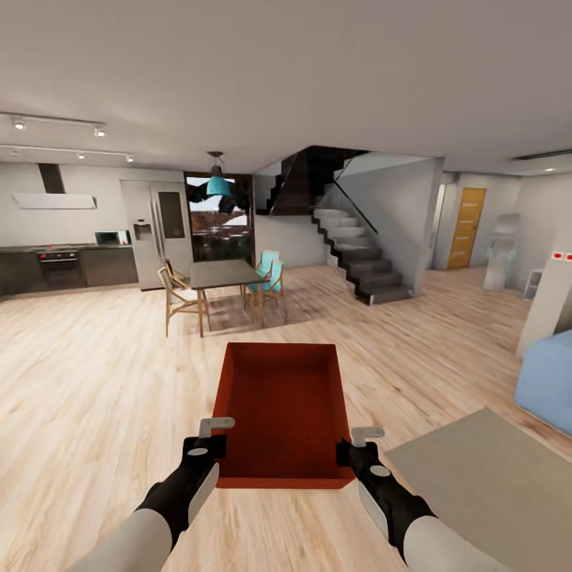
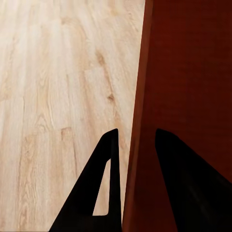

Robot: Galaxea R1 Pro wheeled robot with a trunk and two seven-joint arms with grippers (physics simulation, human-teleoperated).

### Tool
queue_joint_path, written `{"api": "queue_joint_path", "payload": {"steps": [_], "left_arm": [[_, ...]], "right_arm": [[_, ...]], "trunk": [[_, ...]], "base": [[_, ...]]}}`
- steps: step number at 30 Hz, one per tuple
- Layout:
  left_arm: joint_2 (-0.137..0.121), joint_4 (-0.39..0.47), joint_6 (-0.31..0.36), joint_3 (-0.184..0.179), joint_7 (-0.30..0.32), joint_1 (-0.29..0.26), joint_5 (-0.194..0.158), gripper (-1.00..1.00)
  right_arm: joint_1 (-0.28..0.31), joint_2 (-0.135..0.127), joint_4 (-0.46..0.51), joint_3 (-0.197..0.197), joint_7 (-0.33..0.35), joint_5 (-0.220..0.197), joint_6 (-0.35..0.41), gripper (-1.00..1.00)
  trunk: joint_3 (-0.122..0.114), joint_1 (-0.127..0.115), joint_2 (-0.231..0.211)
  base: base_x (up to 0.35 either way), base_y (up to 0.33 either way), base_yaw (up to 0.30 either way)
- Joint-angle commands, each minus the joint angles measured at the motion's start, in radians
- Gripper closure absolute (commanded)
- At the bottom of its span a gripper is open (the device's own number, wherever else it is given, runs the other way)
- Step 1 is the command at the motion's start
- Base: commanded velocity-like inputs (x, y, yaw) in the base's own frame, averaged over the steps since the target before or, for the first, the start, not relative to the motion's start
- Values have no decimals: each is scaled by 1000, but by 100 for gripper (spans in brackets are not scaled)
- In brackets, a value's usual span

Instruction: Move the two storage containers from the living room to the garage. In the garage, place one container on the floor and stack the other container on top of it (either order is fine).

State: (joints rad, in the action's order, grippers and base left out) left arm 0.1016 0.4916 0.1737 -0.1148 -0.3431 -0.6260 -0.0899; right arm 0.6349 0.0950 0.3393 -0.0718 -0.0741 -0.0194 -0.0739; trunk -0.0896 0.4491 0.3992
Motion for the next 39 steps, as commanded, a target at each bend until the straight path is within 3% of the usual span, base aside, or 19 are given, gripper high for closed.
{"api": "queue_joint_path", "payload": {"steps": [1,39], "left_arm": [[-2,4,5,6,-11,-1,-13,100],[-2,4,4,6,-11,-1,-13,100]], "right_arm": [[0,-4,-1,9,-9,-1,-3,100],[0,-4,0,9,-10,0,-4,100]], "trunk": [[0,1,1],[0,1,1]], "base": [[323,0,0],[323,0,0]]}}
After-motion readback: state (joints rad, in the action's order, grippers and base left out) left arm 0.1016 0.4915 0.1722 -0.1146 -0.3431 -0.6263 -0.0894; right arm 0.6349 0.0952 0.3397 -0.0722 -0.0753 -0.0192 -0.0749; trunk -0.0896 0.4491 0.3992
